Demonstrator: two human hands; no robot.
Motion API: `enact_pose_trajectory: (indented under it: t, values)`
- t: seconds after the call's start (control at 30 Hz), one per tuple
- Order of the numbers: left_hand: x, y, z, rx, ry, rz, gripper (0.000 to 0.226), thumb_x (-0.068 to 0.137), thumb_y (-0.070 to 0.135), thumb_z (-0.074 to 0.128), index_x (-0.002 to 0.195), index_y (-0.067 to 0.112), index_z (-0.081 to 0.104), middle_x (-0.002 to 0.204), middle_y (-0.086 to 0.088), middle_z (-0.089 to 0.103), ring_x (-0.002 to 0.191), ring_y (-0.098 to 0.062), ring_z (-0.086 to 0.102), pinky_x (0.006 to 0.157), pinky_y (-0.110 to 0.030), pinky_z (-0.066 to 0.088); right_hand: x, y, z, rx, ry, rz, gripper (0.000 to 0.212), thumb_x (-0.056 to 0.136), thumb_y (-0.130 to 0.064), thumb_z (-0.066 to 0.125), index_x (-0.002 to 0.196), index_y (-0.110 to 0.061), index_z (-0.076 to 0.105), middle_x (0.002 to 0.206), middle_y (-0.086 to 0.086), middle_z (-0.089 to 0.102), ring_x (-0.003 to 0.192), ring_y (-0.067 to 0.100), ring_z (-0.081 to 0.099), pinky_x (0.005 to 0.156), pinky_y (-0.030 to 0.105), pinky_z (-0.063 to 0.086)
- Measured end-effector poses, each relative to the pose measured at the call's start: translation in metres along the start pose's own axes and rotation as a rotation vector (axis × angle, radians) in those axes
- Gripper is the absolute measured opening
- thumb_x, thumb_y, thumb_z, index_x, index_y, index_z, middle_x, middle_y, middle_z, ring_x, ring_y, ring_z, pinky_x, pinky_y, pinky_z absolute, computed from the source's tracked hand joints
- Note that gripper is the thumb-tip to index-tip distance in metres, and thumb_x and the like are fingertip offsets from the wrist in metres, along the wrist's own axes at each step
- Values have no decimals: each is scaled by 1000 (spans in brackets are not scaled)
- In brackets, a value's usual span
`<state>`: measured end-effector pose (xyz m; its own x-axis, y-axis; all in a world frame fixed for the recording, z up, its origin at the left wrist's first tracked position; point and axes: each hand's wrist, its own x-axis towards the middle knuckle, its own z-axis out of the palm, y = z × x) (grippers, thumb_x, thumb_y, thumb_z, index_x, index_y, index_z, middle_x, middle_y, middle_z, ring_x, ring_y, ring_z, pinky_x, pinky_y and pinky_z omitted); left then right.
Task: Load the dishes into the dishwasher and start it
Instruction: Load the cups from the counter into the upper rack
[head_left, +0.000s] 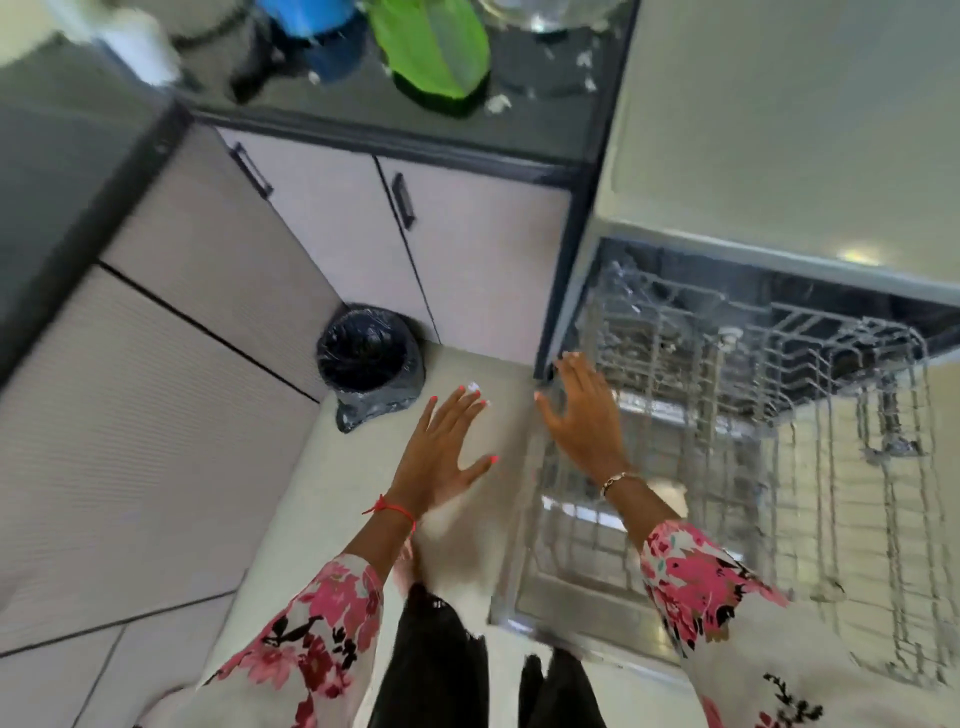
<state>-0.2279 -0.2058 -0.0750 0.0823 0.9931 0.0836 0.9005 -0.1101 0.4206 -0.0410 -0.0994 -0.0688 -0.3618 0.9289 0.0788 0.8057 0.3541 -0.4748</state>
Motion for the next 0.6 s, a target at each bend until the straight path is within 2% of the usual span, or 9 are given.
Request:
enact_pose_trajectory:
  t: [0.1,0.27,0.43,0.6]
  values:
    - [18,-64,-55,24,20,-50,69,83,57,42,134,9,44,142,-5,43,139,-18,26,117,-39,7,46,-60,17,8,59,-44,47,78,-29,58,113,1,60,121,19,60,116,34,56,98,44,43]
    - [47,-162,-149,70,80,-108,73,79,61,38,128,8,50,138,-7,48,135,-25,35,114,-45,14,125,-163,37,40,86,-112,49,82,-35,47,111,2,61,116,20,62,113,34,57,95,42,45]
    - [85,-244,-221,90,168,-199,80,76,66,31,132,11,46,143,-5,42,139,-21,27,113,-35,3,204,-251,38,79,107,-225,47,82,-37,45,106,0,61,106,15,63,95,33,63,83,35,50]
    - [125,-312,-271,90,279,-260,83,73,68,30,131,11,46,142,-5,42,139,-22,28,115,-41,8,289,-315,48,167,118,-293,38,85,-23,61,115,-1,57,116,14,60,108,31,58,91,37,46]
